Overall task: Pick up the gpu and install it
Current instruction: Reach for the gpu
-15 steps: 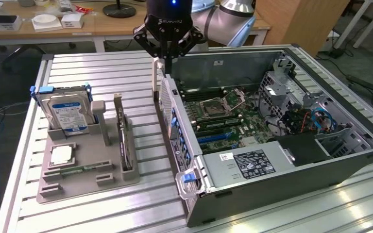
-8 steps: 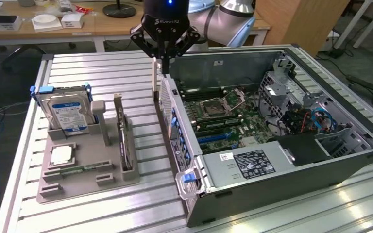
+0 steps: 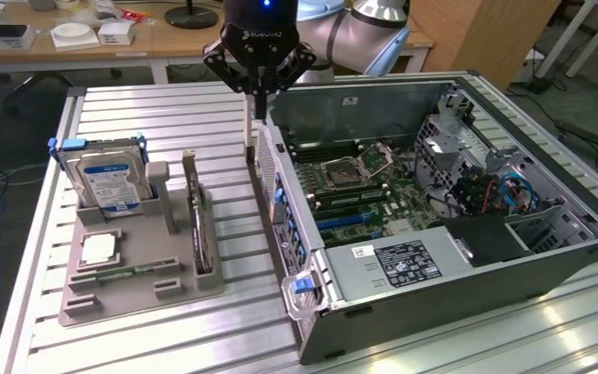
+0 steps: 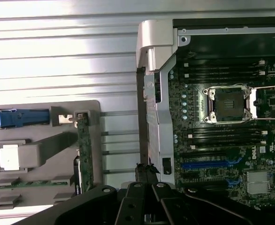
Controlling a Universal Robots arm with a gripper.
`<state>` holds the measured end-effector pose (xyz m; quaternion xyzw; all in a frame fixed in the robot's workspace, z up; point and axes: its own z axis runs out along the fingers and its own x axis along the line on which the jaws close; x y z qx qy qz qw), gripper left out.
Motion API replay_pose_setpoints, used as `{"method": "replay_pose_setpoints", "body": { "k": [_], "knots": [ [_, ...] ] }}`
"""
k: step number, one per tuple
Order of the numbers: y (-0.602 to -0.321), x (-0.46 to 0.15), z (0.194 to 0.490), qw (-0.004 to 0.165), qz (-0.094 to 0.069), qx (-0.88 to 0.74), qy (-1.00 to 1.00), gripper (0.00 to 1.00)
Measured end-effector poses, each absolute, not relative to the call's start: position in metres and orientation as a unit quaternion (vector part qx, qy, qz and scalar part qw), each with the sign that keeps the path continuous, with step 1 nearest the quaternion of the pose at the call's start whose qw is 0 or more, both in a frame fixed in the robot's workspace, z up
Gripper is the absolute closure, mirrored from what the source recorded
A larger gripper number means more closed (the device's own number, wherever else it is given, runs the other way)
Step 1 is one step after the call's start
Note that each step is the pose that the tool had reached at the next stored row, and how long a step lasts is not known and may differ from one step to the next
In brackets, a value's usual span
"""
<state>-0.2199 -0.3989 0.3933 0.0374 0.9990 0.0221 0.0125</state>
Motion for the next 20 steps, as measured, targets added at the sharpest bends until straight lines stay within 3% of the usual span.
{"method": "replay_pose_setpoints", "body": {
  "k": [20],
  "knots": [
    [-0.399, -0.237, 0.393, 0.012, 0.022, 0.037, 0.999, 0.9]
  ]
}}
